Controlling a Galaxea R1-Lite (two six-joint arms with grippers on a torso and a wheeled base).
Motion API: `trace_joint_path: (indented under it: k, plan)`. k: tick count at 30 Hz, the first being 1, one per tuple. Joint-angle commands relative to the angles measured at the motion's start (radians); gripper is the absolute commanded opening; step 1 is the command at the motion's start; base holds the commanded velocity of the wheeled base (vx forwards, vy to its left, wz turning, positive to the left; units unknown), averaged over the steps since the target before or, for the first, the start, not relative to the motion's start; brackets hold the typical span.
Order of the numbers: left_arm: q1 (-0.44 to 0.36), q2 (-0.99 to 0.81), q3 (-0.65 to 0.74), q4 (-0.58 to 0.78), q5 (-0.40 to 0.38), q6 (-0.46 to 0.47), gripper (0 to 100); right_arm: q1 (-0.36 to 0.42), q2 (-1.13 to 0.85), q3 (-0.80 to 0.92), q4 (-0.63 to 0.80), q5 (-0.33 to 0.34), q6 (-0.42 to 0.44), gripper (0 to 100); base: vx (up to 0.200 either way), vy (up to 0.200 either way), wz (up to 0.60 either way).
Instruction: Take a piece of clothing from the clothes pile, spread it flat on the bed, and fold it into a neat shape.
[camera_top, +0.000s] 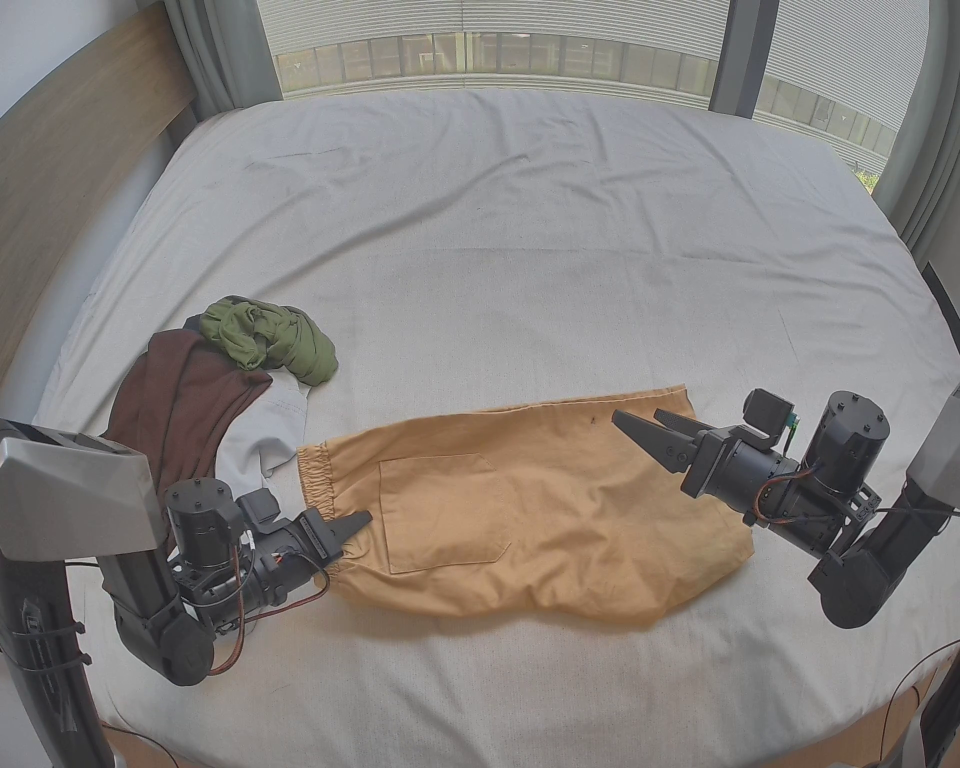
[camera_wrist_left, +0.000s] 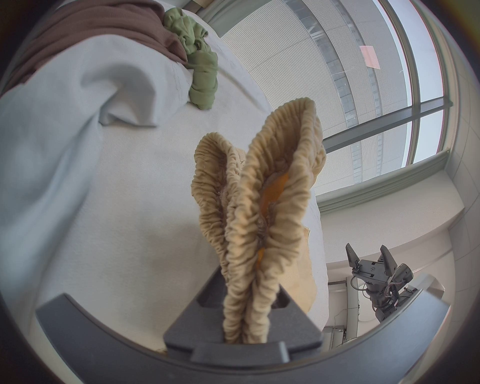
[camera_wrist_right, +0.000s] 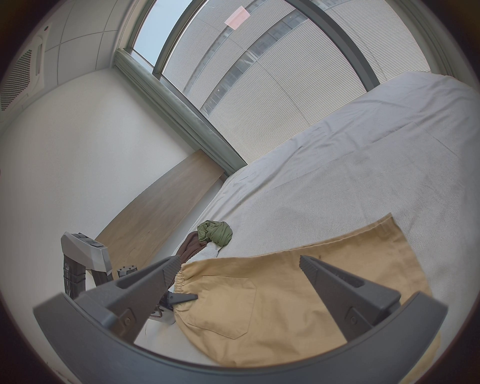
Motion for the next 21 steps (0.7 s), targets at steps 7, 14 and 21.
trace_joint_path:
  k: [7, 14, 21]
  plan:
    - [0.086, -0.099, 0.063, -0.001, -0.029, 0.015, 0, 0.000, 0.008, 0.001, -0.001, 0.000, 0.000, 100, 0.000, 0.000, 0.00]
    - [0.196, -0.157, 0.100, 0.001, -0.090, 0.029, 0, 0.003, 0.021, 0.001, -0.002, -0.001, 0.000, 100, 0.000, 0.000, 0.00]
    - [0.261, -0.169, 0.130, -0.001, -0.139, 0.044, 0, 0.006, 0.021, 0.001, -0.002, -0.001, 0.000, 100, 0.000, 0.000, 0.00]
